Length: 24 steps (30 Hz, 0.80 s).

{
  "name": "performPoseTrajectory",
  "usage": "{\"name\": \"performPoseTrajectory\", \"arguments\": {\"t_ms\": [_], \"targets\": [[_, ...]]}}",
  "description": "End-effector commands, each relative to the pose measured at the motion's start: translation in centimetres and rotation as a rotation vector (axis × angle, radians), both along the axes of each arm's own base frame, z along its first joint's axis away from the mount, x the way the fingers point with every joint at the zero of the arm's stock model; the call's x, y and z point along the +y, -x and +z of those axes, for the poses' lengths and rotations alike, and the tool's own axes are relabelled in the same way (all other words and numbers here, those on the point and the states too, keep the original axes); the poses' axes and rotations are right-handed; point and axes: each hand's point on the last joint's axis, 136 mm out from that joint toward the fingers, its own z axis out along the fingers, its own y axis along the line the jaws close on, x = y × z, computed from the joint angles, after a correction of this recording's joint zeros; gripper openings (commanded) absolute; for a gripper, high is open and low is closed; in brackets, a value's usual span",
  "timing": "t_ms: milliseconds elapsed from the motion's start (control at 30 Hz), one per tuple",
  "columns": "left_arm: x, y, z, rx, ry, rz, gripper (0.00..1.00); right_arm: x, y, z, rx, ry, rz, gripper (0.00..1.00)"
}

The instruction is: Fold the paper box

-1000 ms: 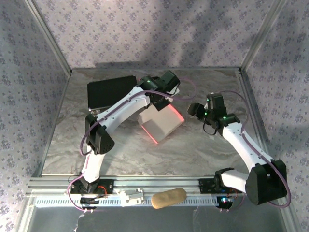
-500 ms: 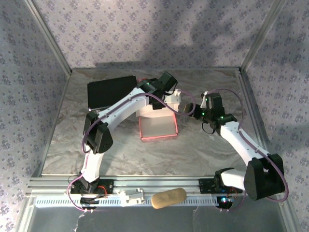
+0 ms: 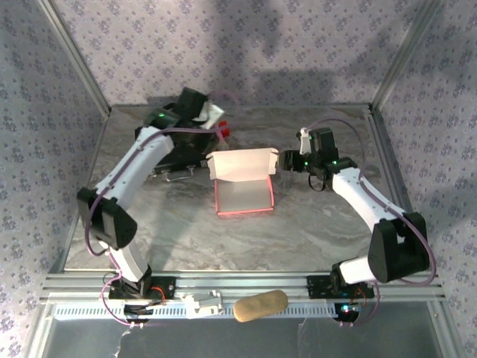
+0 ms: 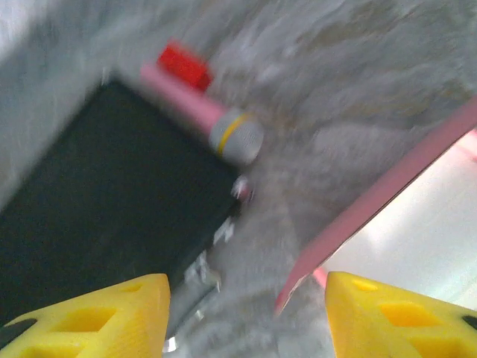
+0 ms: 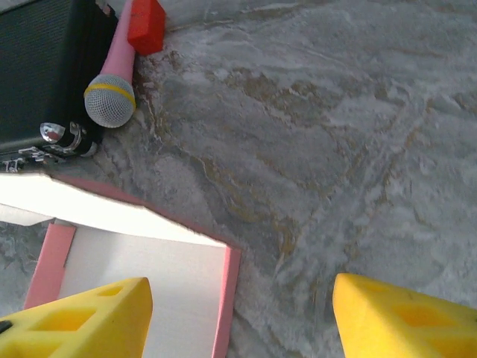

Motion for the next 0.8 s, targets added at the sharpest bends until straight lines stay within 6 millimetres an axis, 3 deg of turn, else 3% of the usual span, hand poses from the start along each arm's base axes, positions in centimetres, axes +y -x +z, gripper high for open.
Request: {"name": "performPoseTrajectory", "arguments": {"t_ms": [0, 67, 400, 767], "targets": [[-0.7, 2.5, -3.4, 0.168, 0.169, 0.047, 0.57, 1.4, -0.2, -0.6, 0.003, 0.053, 0.128, 0.65], [-0.1, 2.3, -4.5, 0.181, 0.211, 0.060, 0.54, 1.9, -0.4, -1.2, 0.009, 0.064, 0.168, 0.63], [-1.5, 2.1, -8.8, 0.228, 0.248, -0.024, 0.48, 4.2, -1.4, -2.9, -0.005, 0.113, 0.277, 0.57], [-2.7, 1.4, -11.1, 0.154, 0.214, -0.022, 0.40, 5.2, -1.7, -3.8, 0.000, 0.151, 0.304, 0.48]]}}
